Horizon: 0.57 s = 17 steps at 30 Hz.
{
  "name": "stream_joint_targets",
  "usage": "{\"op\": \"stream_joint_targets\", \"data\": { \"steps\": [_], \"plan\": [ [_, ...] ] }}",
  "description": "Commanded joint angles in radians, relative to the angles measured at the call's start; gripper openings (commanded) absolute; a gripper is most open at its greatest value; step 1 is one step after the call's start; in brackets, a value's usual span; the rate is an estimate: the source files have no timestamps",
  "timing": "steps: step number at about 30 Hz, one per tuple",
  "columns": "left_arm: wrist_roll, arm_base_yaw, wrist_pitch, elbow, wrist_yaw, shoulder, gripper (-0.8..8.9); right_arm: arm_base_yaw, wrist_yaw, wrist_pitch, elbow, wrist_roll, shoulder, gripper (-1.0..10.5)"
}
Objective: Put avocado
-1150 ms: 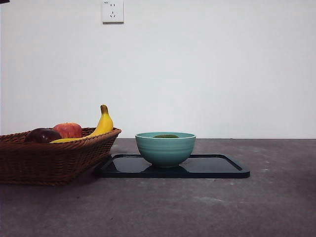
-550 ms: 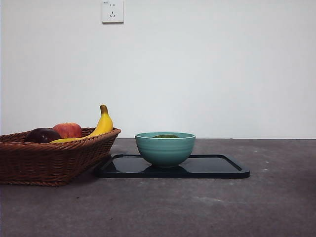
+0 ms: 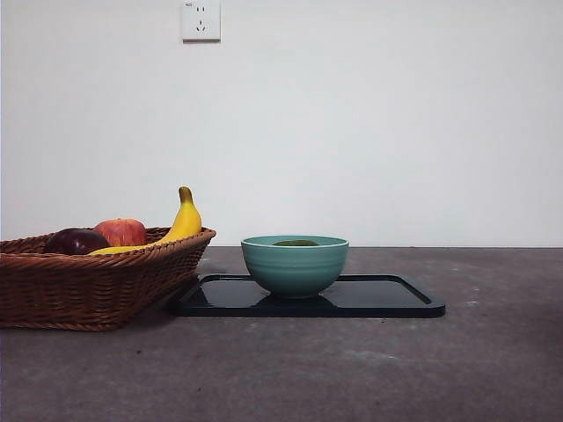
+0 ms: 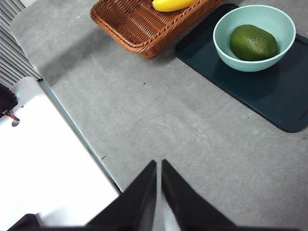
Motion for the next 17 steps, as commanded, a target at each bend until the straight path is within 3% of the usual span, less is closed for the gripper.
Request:
{"op": "stream_joint_targets", "data": {
  "steps": [1,17],
  "plan": [
    [-0.041,0.006,0.016,-0.054,-0.003,-0.037,0.09,0.009,-0.005,0.007,0.003,0.005,0.005,0.1],
    [-0.072,0.008,-0.068,-0.198,-0.006,-0.122,0.09,0.009,-0.004,0.007,0.003,0.005,0.005,0.1]
  ]
}}
